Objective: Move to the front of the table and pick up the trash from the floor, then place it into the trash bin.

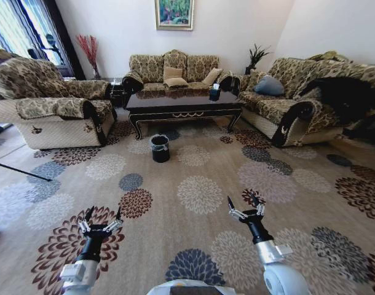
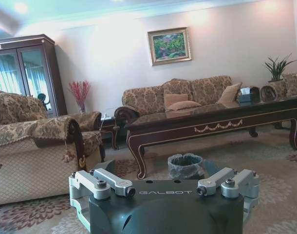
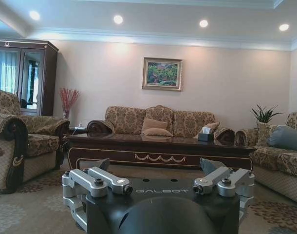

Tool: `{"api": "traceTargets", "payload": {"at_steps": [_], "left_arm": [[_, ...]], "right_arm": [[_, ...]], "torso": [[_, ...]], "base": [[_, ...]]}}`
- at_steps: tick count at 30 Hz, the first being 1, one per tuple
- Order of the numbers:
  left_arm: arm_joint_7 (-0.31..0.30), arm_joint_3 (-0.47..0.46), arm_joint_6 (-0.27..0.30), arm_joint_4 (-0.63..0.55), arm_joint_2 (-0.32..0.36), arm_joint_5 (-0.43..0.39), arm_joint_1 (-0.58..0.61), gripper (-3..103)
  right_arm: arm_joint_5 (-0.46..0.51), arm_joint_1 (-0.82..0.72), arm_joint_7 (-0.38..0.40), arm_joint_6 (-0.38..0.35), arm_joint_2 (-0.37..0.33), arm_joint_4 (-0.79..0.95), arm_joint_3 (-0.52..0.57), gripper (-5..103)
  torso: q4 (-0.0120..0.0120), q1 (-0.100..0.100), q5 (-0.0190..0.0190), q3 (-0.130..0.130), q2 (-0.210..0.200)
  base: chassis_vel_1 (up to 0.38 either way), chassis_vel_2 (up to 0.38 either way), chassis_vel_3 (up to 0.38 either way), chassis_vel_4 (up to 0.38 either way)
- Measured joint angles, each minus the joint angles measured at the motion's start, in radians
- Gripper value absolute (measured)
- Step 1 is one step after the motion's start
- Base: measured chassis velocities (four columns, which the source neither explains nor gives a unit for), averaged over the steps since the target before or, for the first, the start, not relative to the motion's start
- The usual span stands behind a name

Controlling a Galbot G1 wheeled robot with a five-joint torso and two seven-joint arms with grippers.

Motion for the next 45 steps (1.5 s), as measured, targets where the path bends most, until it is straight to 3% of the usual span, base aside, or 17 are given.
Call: {"api": "traceTargets", "payload": {"at_steps": [45], "left_arm": [[0.000, 0.000, 0.000, 0.000, 0.000, 0.000, 0.000, 100]], "right_arm": [[0.000, 0.000, 0.000, 0.000, 0.000, 0.000, 0.000, 100]], "torso": [[0.0000, 0.075, 0.0000, 0.112, 0.188]], "base": [[0.000, 0.000, 0.000, 0.000]]}}
